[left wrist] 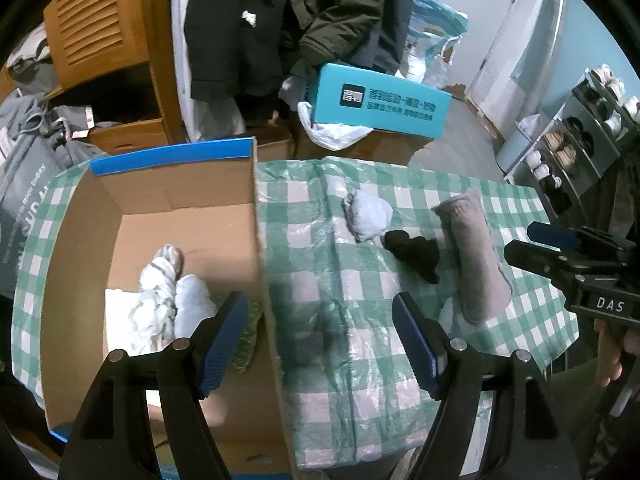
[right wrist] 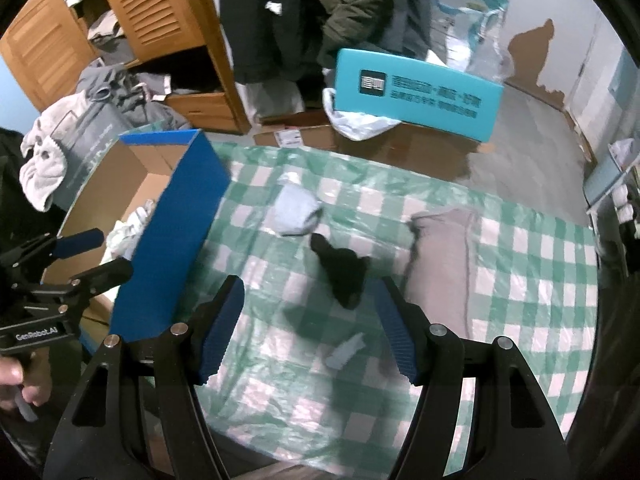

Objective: Organize soft objects
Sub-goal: 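Move both tools back over the grey socks on the tablecloth, then grasp the grey sock ball with the left tool while the right tool grasps the long grey sock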

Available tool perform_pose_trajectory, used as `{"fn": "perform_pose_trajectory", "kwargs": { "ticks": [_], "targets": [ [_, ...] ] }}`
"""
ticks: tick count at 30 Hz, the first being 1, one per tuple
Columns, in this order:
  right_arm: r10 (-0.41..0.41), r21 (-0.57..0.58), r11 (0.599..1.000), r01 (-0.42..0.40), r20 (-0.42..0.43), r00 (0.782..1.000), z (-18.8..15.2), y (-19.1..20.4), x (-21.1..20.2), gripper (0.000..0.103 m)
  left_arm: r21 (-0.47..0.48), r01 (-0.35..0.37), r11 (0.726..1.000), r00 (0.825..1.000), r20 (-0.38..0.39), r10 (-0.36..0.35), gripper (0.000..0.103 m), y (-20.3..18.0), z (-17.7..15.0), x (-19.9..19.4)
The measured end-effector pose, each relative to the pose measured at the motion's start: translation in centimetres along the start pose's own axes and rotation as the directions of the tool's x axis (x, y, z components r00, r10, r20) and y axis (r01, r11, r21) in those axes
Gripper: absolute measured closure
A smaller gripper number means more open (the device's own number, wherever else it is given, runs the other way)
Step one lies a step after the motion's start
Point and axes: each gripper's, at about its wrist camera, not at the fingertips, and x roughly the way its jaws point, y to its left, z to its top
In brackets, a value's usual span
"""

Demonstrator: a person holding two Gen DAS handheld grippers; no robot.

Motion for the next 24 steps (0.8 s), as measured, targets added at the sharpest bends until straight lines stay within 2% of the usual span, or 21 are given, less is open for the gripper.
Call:
{"fn": "perform_pose_trajectory", "kwargs": {
  "ticks": [5, 10, 24],
  "targets": [
    [-0.015, 0.034, 0.999, 0.015, 0.002, 1.000, -0.7, -1.9, 0.0, 0.035, 0.025, 0.001, 1.000, 1.000, -0.017, -0.001, 0.027, -1.2, 0.1, 0.7],
    [-0.069, 0.051, 0.996, 0.070, -0.024, 0.997, -1.6, -3.8, 0.8, 0.035, 0.028, 0.011, 1.000, 0.999, -0.037, -0.010, 0.025, -1.8, 0.3, 1.4],
    [-0.102, 0.122, 0.987, 0.109, -0.062, 0.993, -2.4, -7.4, 2.1, 0.034, 0.058, 0.025, 0.998, 0.996, -0.092, -0.019, 0.024, -4.0, 0.8, 3.9]
  ]
}}
